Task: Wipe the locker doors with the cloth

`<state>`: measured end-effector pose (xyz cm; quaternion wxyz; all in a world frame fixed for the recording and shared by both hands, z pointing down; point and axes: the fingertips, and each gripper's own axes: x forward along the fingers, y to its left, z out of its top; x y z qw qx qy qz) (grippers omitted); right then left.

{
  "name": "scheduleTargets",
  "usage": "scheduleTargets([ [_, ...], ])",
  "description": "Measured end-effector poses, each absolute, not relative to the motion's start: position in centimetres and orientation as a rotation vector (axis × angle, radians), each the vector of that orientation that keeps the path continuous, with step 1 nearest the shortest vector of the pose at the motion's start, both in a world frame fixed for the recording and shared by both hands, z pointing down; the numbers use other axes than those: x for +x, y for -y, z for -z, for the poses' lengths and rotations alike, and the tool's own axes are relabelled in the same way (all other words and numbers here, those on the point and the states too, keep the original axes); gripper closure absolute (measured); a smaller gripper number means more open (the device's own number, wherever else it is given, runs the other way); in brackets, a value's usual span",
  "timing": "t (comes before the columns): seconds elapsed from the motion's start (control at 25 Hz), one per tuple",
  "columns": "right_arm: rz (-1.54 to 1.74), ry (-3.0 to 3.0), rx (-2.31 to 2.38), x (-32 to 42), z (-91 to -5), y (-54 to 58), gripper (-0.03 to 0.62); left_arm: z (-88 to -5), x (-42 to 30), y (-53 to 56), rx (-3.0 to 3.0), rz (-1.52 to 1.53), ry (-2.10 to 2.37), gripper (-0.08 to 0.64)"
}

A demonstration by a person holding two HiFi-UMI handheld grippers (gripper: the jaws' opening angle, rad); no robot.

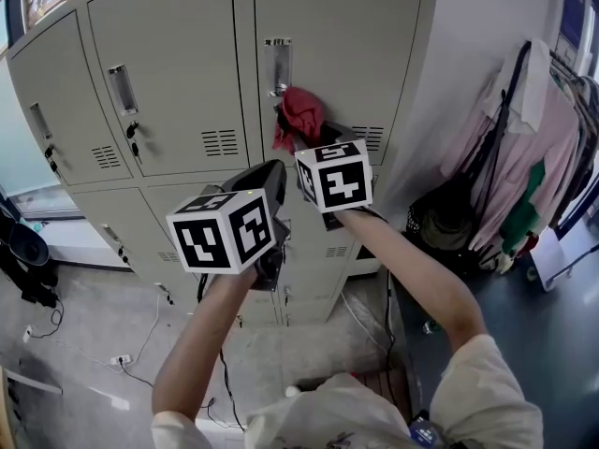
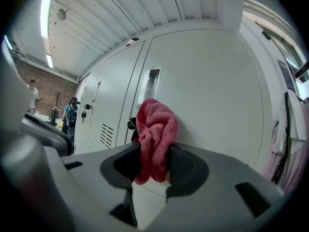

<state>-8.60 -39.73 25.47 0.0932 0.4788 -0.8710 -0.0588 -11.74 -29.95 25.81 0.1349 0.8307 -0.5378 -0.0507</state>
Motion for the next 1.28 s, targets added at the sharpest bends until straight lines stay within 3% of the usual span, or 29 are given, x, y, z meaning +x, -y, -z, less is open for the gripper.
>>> scheduleTargets([
  [1.28,0.086,2.558,1.33,-9.2,-30.3,39.7,0.446,-26.8,-11.5,30.0,2.383,0.131,1.565,0.557],
])
